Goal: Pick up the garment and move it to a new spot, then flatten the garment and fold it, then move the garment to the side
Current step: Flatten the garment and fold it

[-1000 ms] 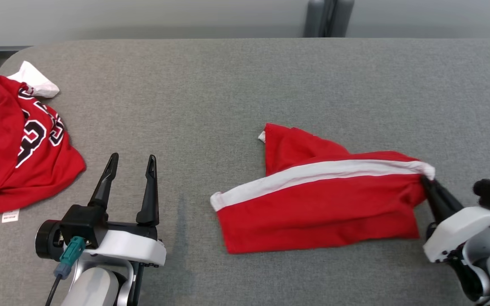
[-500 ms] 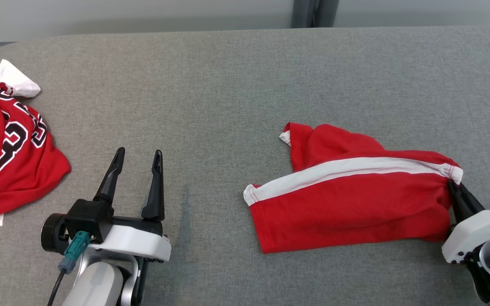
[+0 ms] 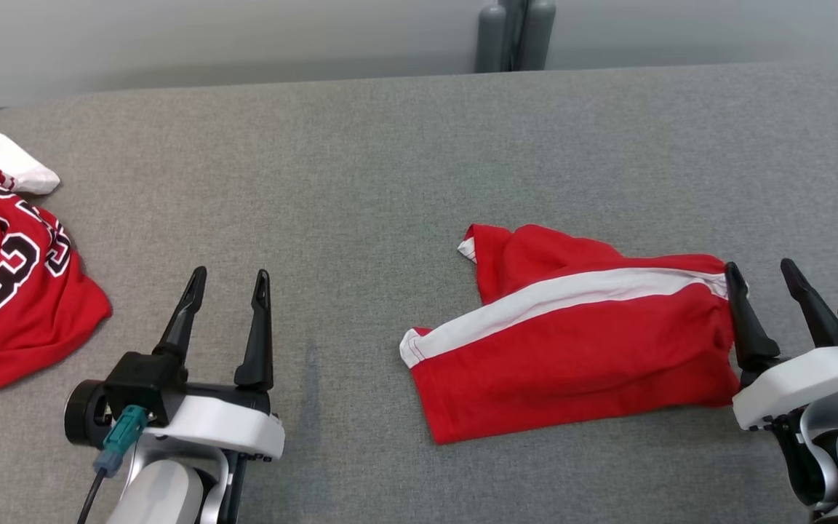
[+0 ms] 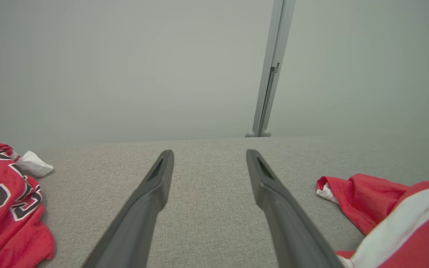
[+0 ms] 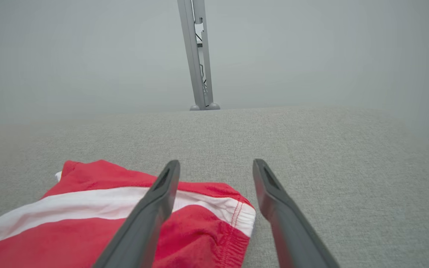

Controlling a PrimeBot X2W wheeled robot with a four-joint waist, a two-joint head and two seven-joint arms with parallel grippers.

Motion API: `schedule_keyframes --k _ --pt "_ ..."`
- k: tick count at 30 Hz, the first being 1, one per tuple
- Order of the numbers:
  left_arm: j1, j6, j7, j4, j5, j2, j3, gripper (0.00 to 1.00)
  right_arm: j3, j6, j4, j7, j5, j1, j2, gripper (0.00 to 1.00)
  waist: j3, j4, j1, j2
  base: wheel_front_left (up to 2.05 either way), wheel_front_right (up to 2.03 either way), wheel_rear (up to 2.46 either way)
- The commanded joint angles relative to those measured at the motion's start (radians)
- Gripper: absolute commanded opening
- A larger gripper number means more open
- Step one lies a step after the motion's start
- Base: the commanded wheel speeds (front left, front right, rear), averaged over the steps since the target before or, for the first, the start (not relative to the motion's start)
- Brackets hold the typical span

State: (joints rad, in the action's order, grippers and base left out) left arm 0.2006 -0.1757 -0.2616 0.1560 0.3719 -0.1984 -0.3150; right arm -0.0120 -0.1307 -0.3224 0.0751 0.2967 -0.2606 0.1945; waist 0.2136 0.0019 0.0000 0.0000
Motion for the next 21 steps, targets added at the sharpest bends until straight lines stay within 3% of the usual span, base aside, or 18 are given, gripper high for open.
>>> schedule_keyframes --k 1,11,21 --pt "-0.013 0.002 -0.005 0.002 0.007 -0.007 0.005 1.0 -0.003 0.0 0.026 0.011 -0.007 0.012 -0.005 1.0 -0.013 -0.007 0.0 0.0 0.0 0.0 0.0" --pt "-0.076 -0.01 0.014 -0.003 0.019 -0.027 0.003 1.0 -0.012 0.0 0.196 0.02 -0.045 0.082 -0.03 1.0 -0.072 -0.022 0.0 0.0 0.0 0.0 0.0" --pt "-0.12 -0.024 0.053 -0.026 0.027 -0.035 -0.01 1.0 0.013 0.0 0.263 0.01 -0.053 0.133 -0.067 1.0 -0.081 -0.029 0.0 0.0 0.0 0.0 0.0"
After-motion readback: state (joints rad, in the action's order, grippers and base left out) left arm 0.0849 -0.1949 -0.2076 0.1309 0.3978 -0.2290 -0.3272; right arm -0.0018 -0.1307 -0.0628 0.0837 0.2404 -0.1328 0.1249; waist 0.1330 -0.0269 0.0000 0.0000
